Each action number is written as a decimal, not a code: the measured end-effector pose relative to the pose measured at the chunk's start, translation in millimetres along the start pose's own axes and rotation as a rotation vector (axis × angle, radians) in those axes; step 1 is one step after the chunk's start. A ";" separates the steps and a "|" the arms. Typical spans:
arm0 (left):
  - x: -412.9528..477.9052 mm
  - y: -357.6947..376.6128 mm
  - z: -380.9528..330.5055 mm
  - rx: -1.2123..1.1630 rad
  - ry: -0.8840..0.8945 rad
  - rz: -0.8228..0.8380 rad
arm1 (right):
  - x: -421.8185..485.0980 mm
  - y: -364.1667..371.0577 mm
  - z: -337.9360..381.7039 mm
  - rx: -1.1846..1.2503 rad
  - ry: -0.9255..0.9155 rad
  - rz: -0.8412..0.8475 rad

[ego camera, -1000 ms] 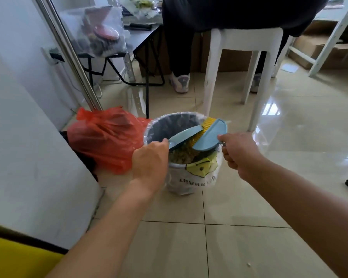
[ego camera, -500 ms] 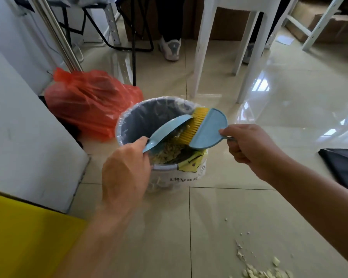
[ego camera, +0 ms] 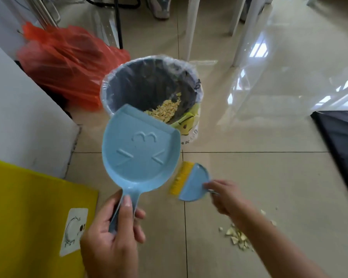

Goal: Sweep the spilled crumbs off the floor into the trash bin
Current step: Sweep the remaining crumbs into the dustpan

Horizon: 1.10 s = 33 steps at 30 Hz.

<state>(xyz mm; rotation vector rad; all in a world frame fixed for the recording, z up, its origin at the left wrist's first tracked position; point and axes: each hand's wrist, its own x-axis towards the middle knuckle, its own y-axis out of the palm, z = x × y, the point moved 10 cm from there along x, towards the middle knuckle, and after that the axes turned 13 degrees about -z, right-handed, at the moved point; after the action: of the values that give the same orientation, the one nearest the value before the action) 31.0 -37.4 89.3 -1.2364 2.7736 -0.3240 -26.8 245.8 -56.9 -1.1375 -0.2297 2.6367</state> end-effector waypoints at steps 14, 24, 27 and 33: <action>-78.5 -20.7 125.3 0.094 -0.242 0.085 | 46.9 -65.6 -41.4 -0.320 -0.040 -0.255; -90.6 -27.8 146.8 0.129 -0.340 0.179 | 30.1 -38.1 16.0 0.009 -0.103 -0.058; -90.4 -28.6 154.7 0.191 -0.337 0.236 | 72.8 21.6 62.8 0.008 -0.122 -0.034; -87.2 -24.6 152.7 0.173 -0.410 0.224 | 112.3 8.4 40.6 -0.054 0.064 -0.214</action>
<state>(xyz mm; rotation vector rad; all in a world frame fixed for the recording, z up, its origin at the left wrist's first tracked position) 132.4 -12.5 -54.2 -0.8326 2.4388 -0.2513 -132.1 269.6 -108.8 -1.1431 -0.3889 2.4172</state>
